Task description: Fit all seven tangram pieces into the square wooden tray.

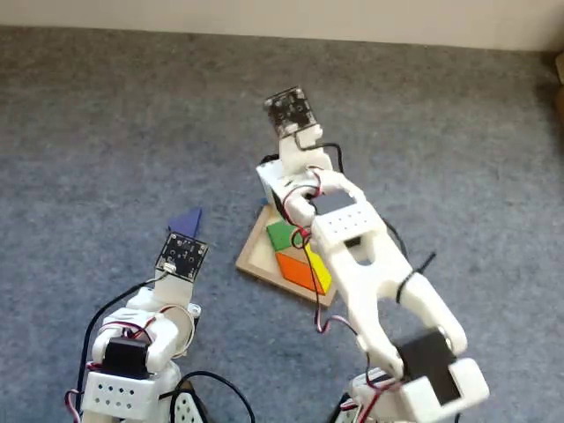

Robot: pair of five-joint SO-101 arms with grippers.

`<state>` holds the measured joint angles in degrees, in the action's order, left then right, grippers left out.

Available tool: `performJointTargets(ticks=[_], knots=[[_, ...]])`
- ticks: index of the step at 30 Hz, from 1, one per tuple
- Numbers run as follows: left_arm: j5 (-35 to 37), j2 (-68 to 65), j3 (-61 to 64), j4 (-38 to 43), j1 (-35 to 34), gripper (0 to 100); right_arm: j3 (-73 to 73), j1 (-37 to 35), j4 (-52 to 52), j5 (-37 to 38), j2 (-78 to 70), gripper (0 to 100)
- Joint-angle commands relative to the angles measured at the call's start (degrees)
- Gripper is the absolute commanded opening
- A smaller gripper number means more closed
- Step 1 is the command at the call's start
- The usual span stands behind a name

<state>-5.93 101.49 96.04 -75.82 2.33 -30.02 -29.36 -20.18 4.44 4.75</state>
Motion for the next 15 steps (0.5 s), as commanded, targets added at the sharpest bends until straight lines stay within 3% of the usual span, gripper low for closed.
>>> performJointTargets(ticks=[1,15], knots=[[0.0,3.2,1.2,-0.2,0.6,5,5.2,-0.4,-0.1,-2.7,-2.2,0.9],[0.0,3.2,1.2,-0.2,0.6,5,6.4,-0.6,-0.5,-1.4,-9.2,0.9]])
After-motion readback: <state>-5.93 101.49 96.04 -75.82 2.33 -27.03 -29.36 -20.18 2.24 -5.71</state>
